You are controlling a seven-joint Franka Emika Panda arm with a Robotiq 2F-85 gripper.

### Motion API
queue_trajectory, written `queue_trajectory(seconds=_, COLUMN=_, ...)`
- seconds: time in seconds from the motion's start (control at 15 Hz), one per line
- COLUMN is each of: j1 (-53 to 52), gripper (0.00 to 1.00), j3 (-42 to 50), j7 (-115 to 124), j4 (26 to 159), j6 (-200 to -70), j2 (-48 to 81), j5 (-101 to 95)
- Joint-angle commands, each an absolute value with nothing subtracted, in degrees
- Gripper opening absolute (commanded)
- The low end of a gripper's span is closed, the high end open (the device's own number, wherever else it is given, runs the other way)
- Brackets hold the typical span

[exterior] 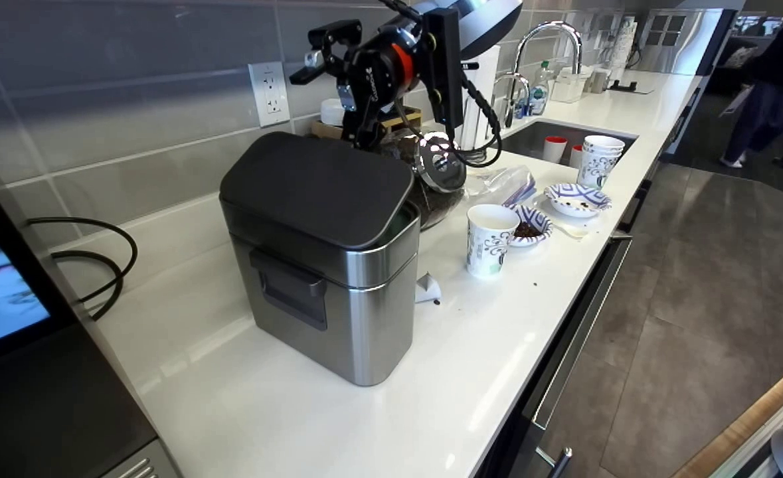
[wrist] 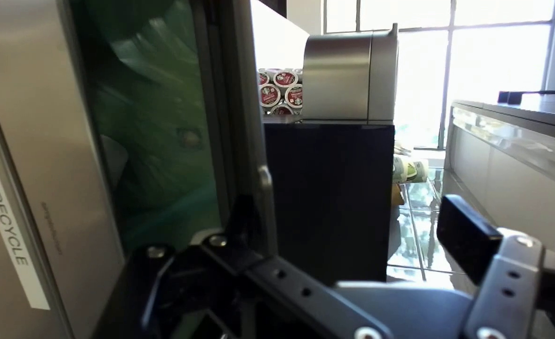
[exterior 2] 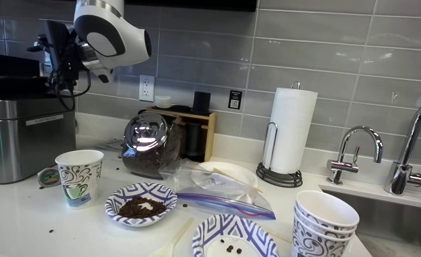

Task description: Open the recycling bin and place the small white container in front of the bin in the bin

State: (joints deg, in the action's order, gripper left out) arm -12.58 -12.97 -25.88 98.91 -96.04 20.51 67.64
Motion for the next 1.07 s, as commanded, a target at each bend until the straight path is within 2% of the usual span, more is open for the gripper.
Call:
queue_trajectory(seconds=0.0, j1=-14.18, gripper=1.0, j3=-13.29, j7=-24.62, j4=97.68, j6=-97.45, j2=19.78, j5=67.17)
queue_trajectory(seconds=1.0, j1=-19.95, gripper=1.0, j3=-15.67, j7=-22.26, j4=89.08, j6=-102.27, j2=21.97, j5=61.63)
